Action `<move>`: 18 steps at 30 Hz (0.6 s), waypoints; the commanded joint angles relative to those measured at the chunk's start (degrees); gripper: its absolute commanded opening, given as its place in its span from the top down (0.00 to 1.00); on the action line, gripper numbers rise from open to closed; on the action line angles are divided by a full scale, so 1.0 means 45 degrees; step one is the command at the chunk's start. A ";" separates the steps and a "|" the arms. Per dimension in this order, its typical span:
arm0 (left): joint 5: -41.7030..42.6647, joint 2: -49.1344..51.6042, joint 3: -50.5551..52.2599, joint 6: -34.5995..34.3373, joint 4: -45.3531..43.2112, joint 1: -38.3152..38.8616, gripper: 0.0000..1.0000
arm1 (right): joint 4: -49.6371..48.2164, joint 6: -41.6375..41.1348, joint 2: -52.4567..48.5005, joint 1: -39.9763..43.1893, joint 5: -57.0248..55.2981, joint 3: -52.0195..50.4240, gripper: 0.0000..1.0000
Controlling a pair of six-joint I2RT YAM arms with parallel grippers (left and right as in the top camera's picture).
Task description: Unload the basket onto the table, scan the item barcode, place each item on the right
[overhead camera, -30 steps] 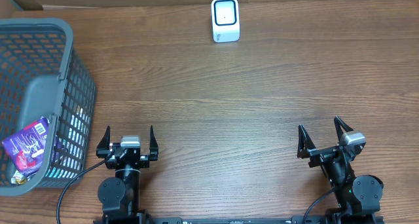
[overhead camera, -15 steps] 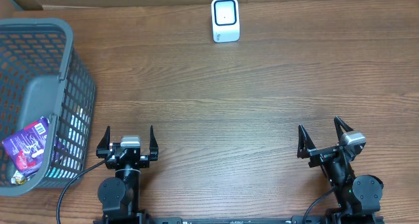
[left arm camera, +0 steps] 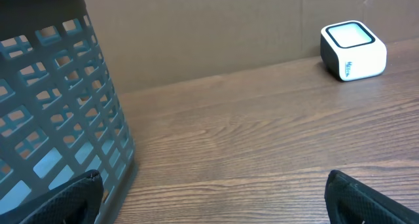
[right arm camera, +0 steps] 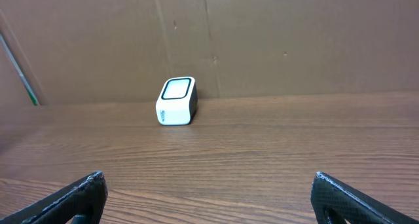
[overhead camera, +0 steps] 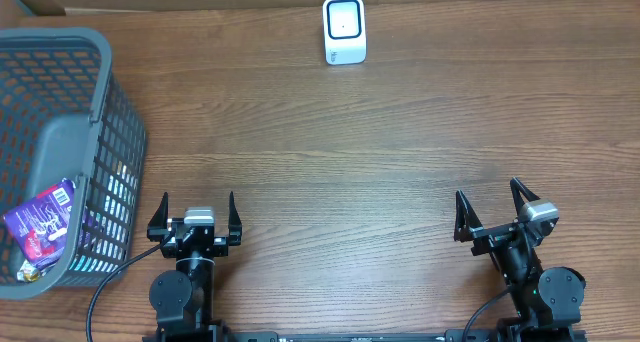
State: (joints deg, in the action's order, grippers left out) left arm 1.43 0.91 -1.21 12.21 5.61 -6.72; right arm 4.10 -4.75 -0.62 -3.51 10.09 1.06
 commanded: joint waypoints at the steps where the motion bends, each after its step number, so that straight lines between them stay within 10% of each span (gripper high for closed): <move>1: -0.0083 -0.0141 0.0092 -0.0146 -0.0034 0.0083 0.00 | -0.0063 -0.0087 0.0102 -0.0058 0.0005 -0.0131 0.00; 18: 0.0690 -0.0141 0.0092 -0.0787 -0.0267 0.0087 0.00 | -0.0165 0.0175 0.0102 -0.0058 0.0141 -0.0121 0.00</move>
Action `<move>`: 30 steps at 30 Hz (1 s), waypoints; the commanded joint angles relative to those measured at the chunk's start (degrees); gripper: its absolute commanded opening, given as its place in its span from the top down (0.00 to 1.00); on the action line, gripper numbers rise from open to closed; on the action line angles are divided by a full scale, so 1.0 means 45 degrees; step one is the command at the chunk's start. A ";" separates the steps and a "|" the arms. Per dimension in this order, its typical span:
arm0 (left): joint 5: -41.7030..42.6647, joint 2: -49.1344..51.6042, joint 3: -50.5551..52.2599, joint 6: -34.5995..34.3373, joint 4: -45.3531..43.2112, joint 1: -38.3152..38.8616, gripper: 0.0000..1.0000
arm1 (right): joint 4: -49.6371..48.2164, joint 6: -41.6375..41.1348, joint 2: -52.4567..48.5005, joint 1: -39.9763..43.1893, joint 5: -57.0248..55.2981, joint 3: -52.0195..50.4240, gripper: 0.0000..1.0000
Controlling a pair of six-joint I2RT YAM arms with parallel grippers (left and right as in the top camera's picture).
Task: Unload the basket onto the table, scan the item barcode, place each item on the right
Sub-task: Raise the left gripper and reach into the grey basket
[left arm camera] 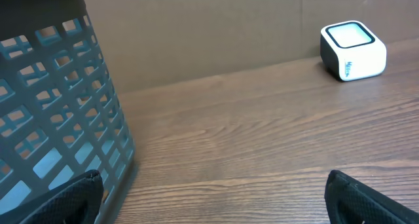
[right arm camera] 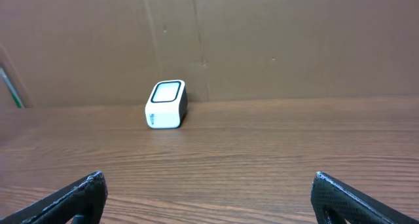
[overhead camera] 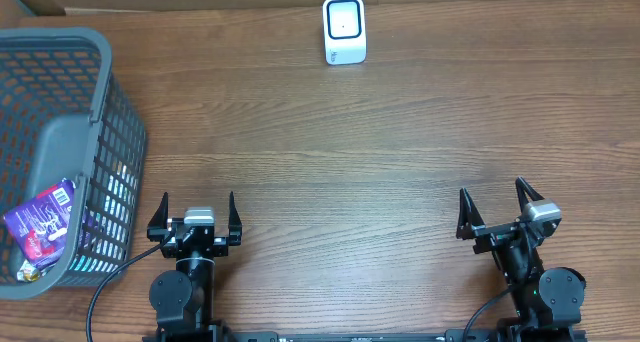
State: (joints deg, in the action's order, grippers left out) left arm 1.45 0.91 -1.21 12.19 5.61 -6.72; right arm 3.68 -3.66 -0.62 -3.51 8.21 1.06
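A white barcode scanner (overhead camera: pixel 344 29) with a dark window stands at the far middle of the table; it also shows in the left wrist view (left arm camera: pixel 352 50) and the right wrist view (right arm camera: pixel 165 104). A purple snack packet (overhead camera: pixel 42 225) lies inside the grey basket (overhead camera: pixel 105 102) at the left. My left gripper (overhead camera: pixel 196 213) rests open at the near left, beside the basket wall (left arm camera: pixel 59 119). Open too, my right gripper (overhead camera: pixel 495 210) sits at the near right. Neither holds anything.
A brown cardboard wall (right arm camera: pixel 262 40) closes off the far side of the wooden table (overhead camera: pixel 400 152). The basket takes up the left edge. A black cable (overhead camera: pixel 110 277) runs by the left arm's base.
My right gripper has turned slightly, so the scanner sits a little further left in its view. The left gripper, basket and packet have not moved.
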 commanded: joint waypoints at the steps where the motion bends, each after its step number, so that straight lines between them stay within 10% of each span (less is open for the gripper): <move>1: 0.1054 -0.0141 0.0087 -0.1219 -0.0418 0.0083 0.00 | -0.0078 -0.0311 0.0102 -0.0058 0.0583 -0.0092 0.00; 17: 0.1360 0.4303 -0.7747 -0.2861 0.2623 0.0073 0.00 | 0.5489 -0.0763 -0.3721 -0.0058 0.1059 0.7553 0.00; 30: 0.2186 1.6888 -2.3460 -0.3332 1.5951 0.0073 0.00 | 1.2327 -0.0763 -1.1832 -0.0058 -0.0384 1.6242 0.00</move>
State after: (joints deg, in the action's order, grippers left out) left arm 11.40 68.93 -99.53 -2.90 75.96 -6.72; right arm 57.69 -7.16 -49.39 -3.53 10.04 68.49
